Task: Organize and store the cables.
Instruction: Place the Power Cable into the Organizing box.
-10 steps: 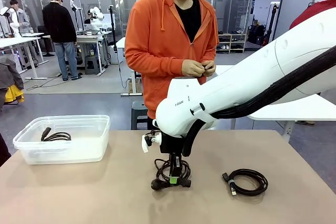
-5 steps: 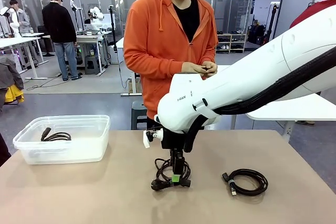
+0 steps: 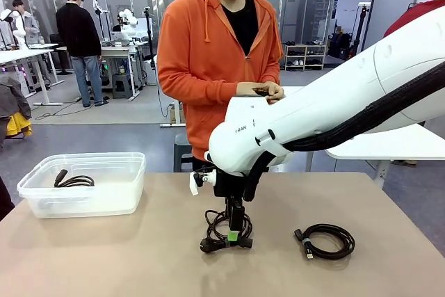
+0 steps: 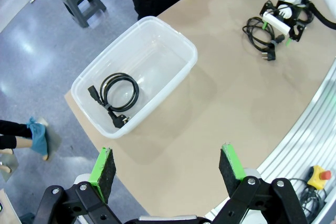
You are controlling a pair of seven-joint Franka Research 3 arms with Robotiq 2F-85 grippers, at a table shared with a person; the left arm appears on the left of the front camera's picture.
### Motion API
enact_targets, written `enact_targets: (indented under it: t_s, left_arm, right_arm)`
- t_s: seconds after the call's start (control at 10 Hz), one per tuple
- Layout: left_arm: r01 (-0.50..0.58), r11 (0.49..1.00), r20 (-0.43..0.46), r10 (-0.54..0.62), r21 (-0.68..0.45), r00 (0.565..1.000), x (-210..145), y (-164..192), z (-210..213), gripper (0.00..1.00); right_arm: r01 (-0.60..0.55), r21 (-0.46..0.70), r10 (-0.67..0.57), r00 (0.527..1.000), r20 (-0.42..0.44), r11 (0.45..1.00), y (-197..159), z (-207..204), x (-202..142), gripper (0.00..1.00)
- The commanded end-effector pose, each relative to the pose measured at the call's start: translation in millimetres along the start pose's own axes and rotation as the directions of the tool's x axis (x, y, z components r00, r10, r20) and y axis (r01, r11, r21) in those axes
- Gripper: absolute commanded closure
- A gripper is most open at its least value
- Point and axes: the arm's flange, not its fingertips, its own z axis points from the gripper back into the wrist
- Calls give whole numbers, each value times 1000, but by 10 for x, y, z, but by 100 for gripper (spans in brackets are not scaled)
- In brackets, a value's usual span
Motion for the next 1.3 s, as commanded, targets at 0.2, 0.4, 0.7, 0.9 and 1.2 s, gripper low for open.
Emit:
enact_targets:
  t_s: [0.2, 0.4, 0.7, 0.9, 1.2]
  left_arm:
    - [2, 1000, 4, -2, -3, 1000, 4, -4, 6, 0]
    - [2, 1000, 4, -2, -3, 1000, 4, -4, 6, 0]
    - [2, 1000, 4, -2, -3, 1000, 4, -4, 6, 0]
    - [2, 1000, 4, -2, -3, 1000, 4, -4, 6, 0]
    - [124, 992, -73, -123, 17, 990, 194, -220, 22, 0]
  right_arm:
    - [-2, -2, 2, 1000, -5, 1000, 3, -4, 0, 0]
    - [-2, -2, 2, 1000, -5, 1000, 3, -4, 0, 0]
    - [-2, -2, 2, 1000, -5, 1000, 3, -4, 0, 0]
    - [-2, -2, 2, 1000, -5, 1000, 3, -4, 0, 0]
    - [103, -85, -91, 986, 140, 991, 140, 590, -92, 0]
